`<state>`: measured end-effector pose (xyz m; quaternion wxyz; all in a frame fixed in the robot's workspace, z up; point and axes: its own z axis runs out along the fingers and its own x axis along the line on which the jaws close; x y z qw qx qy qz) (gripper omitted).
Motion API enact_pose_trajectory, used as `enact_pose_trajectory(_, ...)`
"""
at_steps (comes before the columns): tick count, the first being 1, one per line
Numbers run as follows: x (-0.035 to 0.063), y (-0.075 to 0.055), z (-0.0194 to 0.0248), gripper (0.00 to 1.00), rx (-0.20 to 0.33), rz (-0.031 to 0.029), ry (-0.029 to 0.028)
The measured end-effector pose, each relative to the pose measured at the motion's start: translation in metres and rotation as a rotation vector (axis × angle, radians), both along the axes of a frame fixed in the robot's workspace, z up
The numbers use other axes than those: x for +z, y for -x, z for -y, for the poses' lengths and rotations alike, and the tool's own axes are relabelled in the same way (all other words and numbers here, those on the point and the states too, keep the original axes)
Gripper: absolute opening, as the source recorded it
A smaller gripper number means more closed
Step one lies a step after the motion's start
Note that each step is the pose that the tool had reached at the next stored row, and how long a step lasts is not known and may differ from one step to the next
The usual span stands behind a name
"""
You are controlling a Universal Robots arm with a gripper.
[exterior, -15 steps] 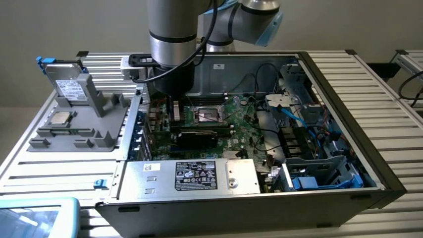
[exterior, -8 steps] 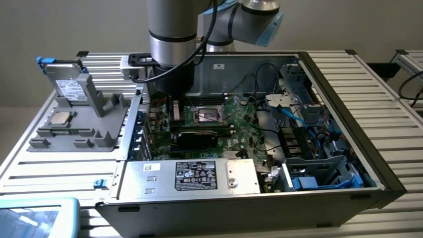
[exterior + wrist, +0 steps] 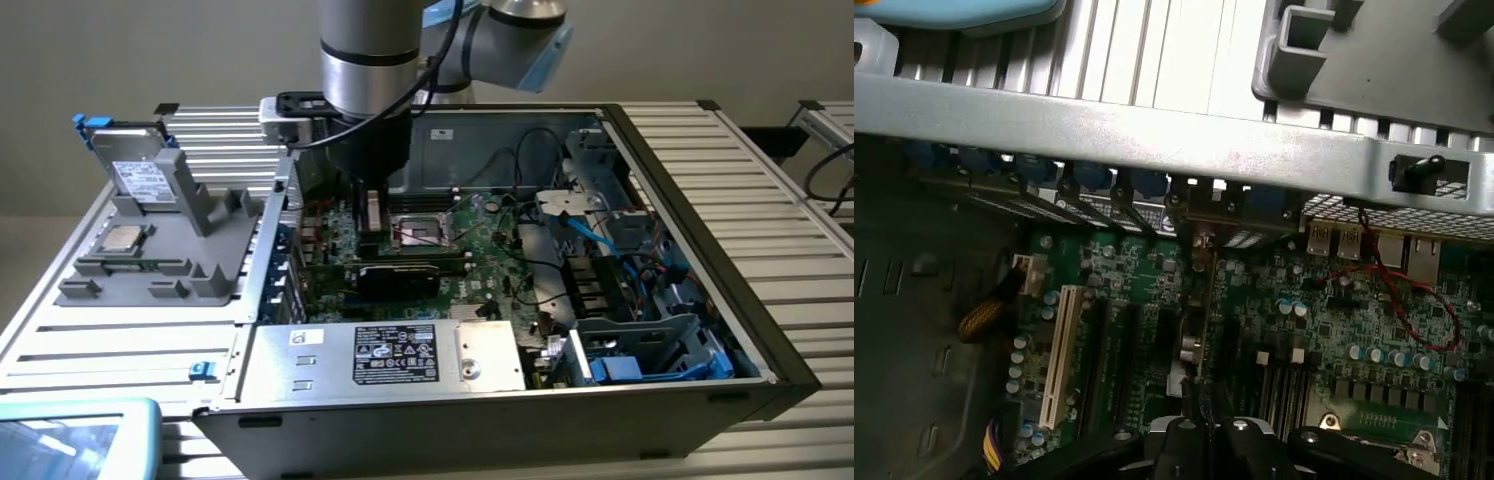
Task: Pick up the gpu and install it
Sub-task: 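Press down on the gpu until it lock into place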
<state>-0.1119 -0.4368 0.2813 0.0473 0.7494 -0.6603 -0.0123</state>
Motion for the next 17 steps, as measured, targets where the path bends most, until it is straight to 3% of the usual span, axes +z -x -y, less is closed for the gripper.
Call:
enact_pose_trajectory(10, -0.0005, -0.046, -0.0005, 0.12, 0.0, -0.0038, -0.0001)
enact_pose_trajectory(14, -0.001, -0.05, -0.0005, 0.12, 0.0, -0.0043, 0.0003)
enact_pose_trajectory(17, -0.0042, -0.051, 0.0037, 0.12, 0.0, -0.0041, -0.0002)
